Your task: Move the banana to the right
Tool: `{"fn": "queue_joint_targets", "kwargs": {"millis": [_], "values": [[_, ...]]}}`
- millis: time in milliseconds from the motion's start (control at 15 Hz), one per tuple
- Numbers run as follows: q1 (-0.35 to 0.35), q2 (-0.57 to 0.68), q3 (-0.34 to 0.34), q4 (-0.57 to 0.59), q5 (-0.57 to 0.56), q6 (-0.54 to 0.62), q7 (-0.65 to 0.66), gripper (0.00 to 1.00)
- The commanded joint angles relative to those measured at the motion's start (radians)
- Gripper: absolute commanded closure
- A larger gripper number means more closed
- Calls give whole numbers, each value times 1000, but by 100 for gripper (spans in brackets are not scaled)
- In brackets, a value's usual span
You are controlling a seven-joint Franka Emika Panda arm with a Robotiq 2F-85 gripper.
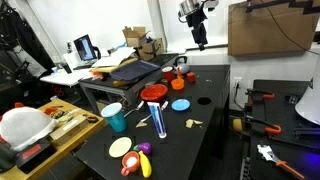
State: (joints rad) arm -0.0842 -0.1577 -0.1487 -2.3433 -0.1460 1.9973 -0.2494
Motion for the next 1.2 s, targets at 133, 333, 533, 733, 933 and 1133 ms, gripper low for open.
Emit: {"fn": "queue_joint_targets", "kwargs": {"millis": [133, 333, 533, 733, 933, 1133], "values": [[-6, 2, 10, -6, 3, 12, 8, 0], [3, 10, 22, -9, 25, 37, 24, 0], [18, 24, 45, 0, 58, 62, 57, 0], [45, 37, 81, 4, 127, 93, 100, 0], [82, 57, 127, 19, 181, 114, 164, 0], [123, 83, 176, 37, 229, 138, 231, 0]]}}
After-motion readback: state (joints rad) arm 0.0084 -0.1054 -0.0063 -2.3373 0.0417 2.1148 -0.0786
